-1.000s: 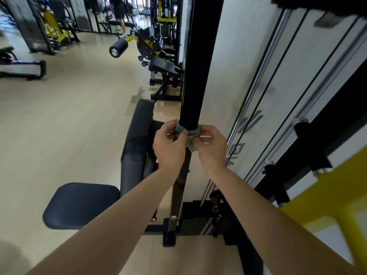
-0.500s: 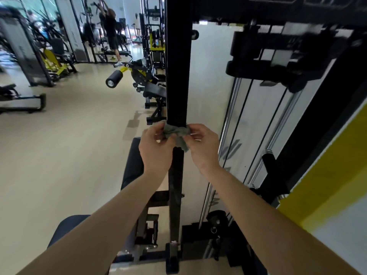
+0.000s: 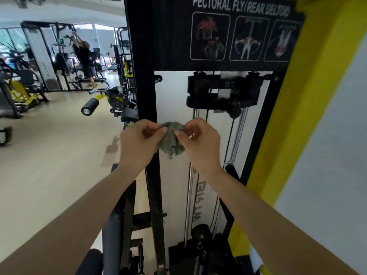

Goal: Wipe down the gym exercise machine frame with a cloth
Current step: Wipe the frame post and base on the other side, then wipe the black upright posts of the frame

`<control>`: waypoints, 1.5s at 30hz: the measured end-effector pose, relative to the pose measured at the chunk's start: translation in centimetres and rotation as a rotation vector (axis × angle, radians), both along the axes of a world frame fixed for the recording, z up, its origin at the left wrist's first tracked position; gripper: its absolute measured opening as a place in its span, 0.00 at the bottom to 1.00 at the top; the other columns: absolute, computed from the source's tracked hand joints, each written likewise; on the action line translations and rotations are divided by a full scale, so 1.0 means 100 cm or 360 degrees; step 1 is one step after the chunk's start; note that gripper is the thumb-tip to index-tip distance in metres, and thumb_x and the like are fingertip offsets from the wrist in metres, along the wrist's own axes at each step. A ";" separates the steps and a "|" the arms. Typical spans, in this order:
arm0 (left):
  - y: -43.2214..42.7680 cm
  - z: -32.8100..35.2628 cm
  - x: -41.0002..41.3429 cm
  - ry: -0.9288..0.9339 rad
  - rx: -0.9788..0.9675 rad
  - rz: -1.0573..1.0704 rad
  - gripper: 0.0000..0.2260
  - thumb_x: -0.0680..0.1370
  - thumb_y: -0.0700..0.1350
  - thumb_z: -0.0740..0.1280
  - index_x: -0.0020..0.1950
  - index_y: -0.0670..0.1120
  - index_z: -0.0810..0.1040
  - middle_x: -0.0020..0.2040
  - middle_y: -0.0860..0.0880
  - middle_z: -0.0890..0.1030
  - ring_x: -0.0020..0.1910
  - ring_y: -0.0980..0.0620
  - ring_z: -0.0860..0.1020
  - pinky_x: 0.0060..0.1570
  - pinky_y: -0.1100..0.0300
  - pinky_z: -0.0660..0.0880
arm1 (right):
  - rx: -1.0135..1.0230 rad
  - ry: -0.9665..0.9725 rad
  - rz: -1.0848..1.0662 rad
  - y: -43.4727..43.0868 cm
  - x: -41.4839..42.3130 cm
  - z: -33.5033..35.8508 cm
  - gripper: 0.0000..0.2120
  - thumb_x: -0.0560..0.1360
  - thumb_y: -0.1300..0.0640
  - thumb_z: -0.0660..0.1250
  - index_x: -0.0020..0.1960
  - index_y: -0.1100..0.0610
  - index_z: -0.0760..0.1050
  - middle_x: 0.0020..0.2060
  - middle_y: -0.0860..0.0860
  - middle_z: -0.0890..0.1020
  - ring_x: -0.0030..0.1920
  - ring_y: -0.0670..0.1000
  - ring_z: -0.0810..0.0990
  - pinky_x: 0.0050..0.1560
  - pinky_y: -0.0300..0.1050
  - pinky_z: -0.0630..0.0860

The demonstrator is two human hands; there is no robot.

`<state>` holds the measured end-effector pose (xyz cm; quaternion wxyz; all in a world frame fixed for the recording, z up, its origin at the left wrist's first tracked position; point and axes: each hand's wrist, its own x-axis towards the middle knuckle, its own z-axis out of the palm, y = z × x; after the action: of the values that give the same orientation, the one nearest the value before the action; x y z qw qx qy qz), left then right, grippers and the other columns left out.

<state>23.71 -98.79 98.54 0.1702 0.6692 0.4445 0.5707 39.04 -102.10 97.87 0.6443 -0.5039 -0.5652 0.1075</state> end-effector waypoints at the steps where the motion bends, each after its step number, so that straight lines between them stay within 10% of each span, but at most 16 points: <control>1: -0.005 0.000 0.002 0.0036 -0.0006 -0.0073 0.03 0.76 0.46 0.75 0.47 0.48 0.85 0.37 0.56 0.83 0.35 0.60 0.80 0.38 0.71 0.76 | -0.0011 -0.0059 -0.0024 -0.016 0.004 -0.002 0.06 0.73 0.61 0.76 0.48 0.57 0.79 0.37 0.50 0.80 0.35 0.43 0.75 0.38 0.35 0.75; 11: -0.042 -0.021 0.034 0.0724 0.0195 -0.0905 0.10 0.74 0.42 0.75 0.55 0.50 0.86 0.44 0.58 0.82 0.43 0.59 0.80 0.47 0.62 0.78 | -0.0294 -0.0241 -0.0601 -0.143 0.056 -0.032 0.06 0.72 0.62 0.76 0.45 0.53 0.83 0.32 0.44 0.77 0.34 0.44 0.75 0.35 0.32 0.71; 19: -0.086 -0.041 0.117 0.0356 -0.0105 -0.0890 0.03 0.79 0.48 0.70 0.46 0.54 0.82 0.33 0.55 0.79 0.33 0.58 0.78 0.36 0.61 0.74 | -0.0178 0.0352 -0.1200 -0.181 0.080 -0.046 0.12 0.74 0.66 0.70 0.43 0.48 0.81 0.39 0.43 0.85 0.39 0.45 0.85 0.46 0.42 0.82; 22: -0.095 -0.048 0.138 0.0086 -0.0309 -0.0988 0.02 0.80 0.47 0.69 0.48 0.53 0.79 0.41 0.55 0.82 0.41 0.56 0.82 0.46 0.49 0.82 | -0.0187 0.0522 -0.1058 -0.178 0.090 -0.044 0.12 0.74 0.67 0.71 0.46 0.49 0.82 0.43 0.46 0.86 0.45 0.49 0.86 0.51 0.43 0.82; 30: -0.105 -0.025 0.146 -0.0204 -0.0167 -0.0983 0.11 0.76 0.40 0.73 0.56 0.46 0.76 0.49 0.56 0.82 0.47 0.62 0.80 0.50 0.62 0.80 | -0.0108 0.0255 -0.0634 -0.171 0.110 -0.018 0.19 0.75 0.68 0.71 0.65 0.58 0.79 0.56 0.52 0.85 0.57 0.48 0.83 0.61 0.46 0.80; 45: -0.143 -0.094 0.168 -0.0233 -0.0318 -0.0637 0.06 0.79 0.44 0.71 0.55 0.50 0.78 0.51 0.57 0.81 0.52 0.60 0.80 0.56 0.56 0.80 | -0.0574 0.0056 -0.0187 -0.170 0.150 -0.096 0.18 0.76 0.65 0.71 0.64 0.55 0.79 0.51 0.43 0.84 0.52 0.41 0.83 0.59 0.44 0.81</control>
<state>40.49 -113.13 89.12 0.3772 0.6806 0.3436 0.5258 54.02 -119.13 88.22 0.5586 -0.6414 -0.4950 0.1779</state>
